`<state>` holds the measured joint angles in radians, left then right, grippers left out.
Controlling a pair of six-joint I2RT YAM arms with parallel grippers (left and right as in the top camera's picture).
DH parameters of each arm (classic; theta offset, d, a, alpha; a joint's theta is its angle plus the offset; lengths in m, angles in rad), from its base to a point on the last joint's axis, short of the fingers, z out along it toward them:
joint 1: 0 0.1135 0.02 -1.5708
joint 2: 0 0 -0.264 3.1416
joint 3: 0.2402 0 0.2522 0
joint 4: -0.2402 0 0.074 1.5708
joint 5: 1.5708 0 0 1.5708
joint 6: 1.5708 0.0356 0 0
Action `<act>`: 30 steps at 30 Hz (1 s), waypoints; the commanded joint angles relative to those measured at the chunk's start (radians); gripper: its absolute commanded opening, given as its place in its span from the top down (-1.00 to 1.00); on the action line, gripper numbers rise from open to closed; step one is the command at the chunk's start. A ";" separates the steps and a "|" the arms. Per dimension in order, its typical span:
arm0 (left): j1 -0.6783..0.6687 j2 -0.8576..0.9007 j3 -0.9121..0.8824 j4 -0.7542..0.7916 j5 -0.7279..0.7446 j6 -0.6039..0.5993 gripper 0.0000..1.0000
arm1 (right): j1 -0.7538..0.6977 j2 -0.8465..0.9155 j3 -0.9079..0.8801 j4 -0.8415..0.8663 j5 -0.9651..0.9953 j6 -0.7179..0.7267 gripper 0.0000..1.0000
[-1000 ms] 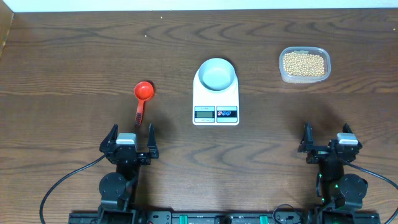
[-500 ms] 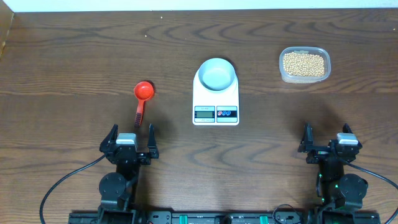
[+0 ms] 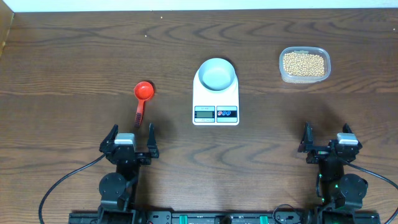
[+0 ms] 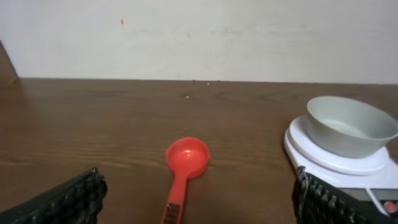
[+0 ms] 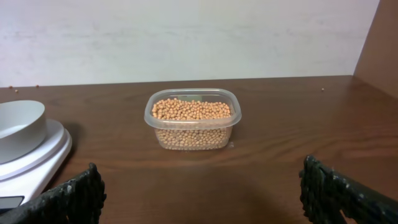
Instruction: Scoop item into bowl and weigh 50g on scale
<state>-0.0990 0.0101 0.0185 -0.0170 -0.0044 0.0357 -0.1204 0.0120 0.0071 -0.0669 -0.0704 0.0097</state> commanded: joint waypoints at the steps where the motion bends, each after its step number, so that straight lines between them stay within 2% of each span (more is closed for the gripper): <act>1: 0.004 0.002 -0.003 0.020 -0.002 -0.090 -0.96 | -0.002 -0.005 -0.002 -0.005 0.009 -0.011 -0.98; 8: 0.004 0.143 0.140 0.023 -0.002 -0.090 -0.96 | -0.002 -0.005 -0.002 -0.004 0.009 -0.011 -0.98; 15: 0.004 0.510 0.419 -0.028 0.050 -0.055 -0.96 | -0.002 -0.005 -0.002 -0.004 0.009 -0.011 -0.99; 21: 0.004 0.843 0.764 -0.250 0.050 -0.055 -0.96 | -0.002 -0.005 -0.002 -0.005 0.008 -0.011 -0.99; 30: 0.009 1.308 1.216 -0.571 0.055 0.059 -0.96 | -0.002 -0.005 -0.002 -0.004 0.009 -0.011 -0.99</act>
<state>-0.0990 1.1973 1.1221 -0.5312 0.0353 0.0433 -0.1204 0.0128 0.0071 -0.0677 -0.0700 0.0097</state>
